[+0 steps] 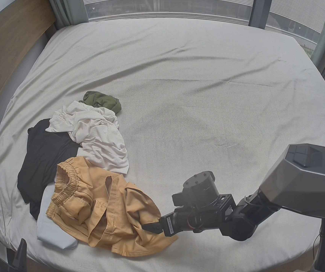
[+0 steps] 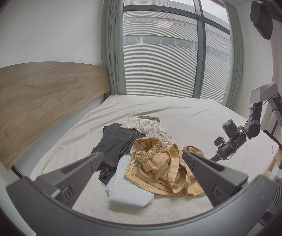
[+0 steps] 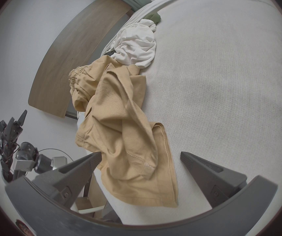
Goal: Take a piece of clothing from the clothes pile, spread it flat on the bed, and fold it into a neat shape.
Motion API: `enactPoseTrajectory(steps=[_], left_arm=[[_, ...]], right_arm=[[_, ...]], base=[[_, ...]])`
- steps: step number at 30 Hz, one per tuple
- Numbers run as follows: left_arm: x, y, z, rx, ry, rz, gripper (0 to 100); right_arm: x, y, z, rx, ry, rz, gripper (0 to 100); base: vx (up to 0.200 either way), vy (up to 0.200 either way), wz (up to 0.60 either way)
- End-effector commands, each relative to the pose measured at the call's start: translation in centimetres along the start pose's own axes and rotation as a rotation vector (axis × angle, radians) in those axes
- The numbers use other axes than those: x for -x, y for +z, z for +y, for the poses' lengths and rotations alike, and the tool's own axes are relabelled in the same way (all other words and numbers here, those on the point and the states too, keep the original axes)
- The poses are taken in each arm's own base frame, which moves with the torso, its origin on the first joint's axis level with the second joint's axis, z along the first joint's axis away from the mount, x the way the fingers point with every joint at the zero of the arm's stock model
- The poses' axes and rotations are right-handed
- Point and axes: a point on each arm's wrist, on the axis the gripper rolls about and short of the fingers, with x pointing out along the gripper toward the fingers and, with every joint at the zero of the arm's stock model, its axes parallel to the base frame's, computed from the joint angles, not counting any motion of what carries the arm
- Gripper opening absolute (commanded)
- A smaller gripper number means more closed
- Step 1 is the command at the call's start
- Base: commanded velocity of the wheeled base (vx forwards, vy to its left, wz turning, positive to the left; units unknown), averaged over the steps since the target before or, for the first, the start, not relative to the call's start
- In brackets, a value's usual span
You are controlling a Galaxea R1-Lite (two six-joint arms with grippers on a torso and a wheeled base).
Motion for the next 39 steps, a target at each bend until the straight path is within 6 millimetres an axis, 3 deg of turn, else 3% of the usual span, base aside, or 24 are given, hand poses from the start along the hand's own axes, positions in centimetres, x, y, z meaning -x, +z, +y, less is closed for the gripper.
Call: enactPoseTrajectory(steps=[1, 9, 10, 24, 32, 39], left_arm=[[0.0, -0.5, 0.0, 0.0, 0.001, 0.005, 100], [0.0, -0.5, 0.0, -0.001, 0.001, 0.005, 100], [0.0, -0.5, 0.0, -0.001, 0.001, 0.005, 100], [0.0, -0.5, 0.0, -0.001, 0.001, 0.005, 100], [0.0, -0.5, 0.0, -0.001, 0.001, 0.005, 100], [0.0, -0.5, 0.0, -0.003, 0.001, 0.005, 100]], right_arm=[[-1.1, -0.6, 0.0, -0.004, -0.005, 0.012, 100], [-1.7, -0.8, 0.3, -0.019, 0.001, 0.013, 100], [-1.9, -0.9, 0.3, -0.02, 0.001, 0.017, 0], [-1.3, -0.2, 1.1, -0.034, 0.009, -0.037, 0], [1.5, 0.6, 0.9, -0.051, -0.006, -0.069, 0], [4.5, 0.9, -0.6, -0.079, -0.063, -0.096, 0]], base=[[0.0, 0.0, 0.0], [0.0, 0.0, 0.0], [0.0, 0.0, 0.0], [0.0, 0.0, 0.0], [0.0, 0.0, 0.0], [0.0, 0.0, 0.0]])
